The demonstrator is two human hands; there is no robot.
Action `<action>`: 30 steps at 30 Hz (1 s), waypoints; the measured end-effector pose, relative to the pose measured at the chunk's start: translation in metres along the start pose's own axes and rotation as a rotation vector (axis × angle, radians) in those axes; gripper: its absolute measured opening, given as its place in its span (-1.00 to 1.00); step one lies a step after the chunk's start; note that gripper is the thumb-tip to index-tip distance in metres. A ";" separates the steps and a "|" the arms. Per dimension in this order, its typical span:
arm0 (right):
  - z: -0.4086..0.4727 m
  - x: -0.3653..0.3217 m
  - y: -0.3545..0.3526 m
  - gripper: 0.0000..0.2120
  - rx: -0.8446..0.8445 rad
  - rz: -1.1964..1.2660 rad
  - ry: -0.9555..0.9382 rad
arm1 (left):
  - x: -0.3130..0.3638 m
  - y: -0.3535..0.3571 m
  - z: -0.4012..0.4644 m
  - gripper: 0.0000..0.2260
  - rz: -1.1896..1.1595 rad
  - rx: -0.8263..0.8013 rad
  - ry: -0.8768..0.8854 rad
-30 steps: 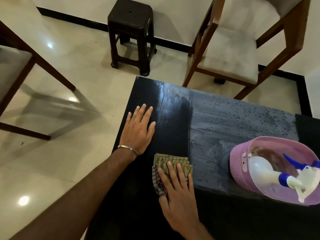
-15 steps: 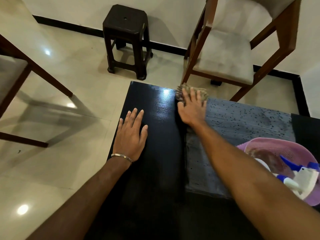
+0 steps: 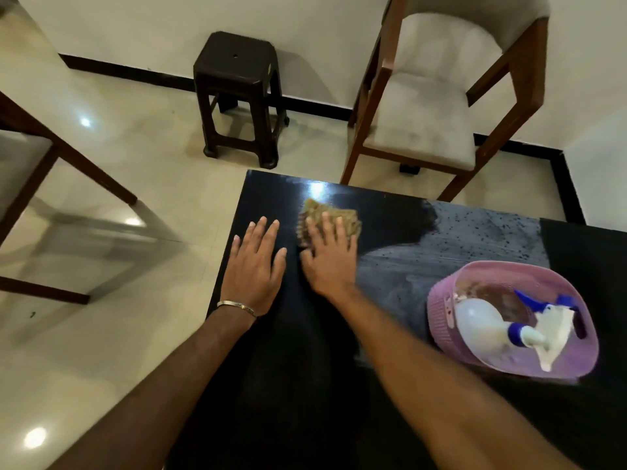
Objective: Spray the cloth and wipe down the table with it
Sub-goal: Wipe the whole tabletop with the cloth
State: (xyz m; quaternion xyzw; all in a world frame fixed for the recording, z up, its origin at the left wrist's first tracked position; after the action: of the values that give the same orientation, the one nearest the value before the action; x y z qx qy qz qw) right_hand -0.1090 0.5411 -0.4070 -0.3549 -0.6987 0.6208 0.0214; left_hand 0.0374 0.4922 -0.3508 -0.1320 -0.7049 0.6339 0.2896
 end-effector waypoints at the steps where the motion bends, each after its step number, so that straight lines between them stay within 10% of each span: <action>1: -0.019 -0.021 0.014 -0.36 -0.044 0.010 -0.076 | 0.002 -0.001 0.000 -0.41 -0.010 0.000 -0.001; 6: -0.112 -0.038 0.046 -0.34 -0.181 0.027 -0.349 | 0.016 -0.011 -0.006 -0.42 -0.021 0.020 0.042; 15: -0.138 0.066 -0.003 -0.26 0.038 0.070 0.190 | 0.030 -0.010 -0.036 -0.47 0.032 -0.016 0.069; 22: -0.231 -0.035 0.060 -0.33 -0.264 0.099 -0.236 | 0.059 -0.014 -0.060 -0.53 0.020 -0.031 0.099; 30: -0.273 0.141 -0.001 -0.22 -0.041 0.009 0.013 | 0.086 -0.005 -0.086 -0.53 0.050 -0.052 0.112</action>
State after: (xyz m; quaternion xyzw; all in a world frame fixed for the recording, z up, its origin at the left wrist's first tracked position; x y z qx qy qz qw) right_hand -0.0865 0.8479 -0.4020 -0.3625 -0.7093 0.6043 0.0159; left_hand 0.0198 0.6094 -0.3230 -0.1923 -0.7003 0.6140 0.3091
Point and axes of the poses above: each hand's wrist, its own z-axis towards the middle knuckle, its own y-axis out of the palm, x = y × z, the point moved 9 cm from there along z, towards the middle knuckle, and after that the axes turned 13 degrees about z, right-handed, at the moved point
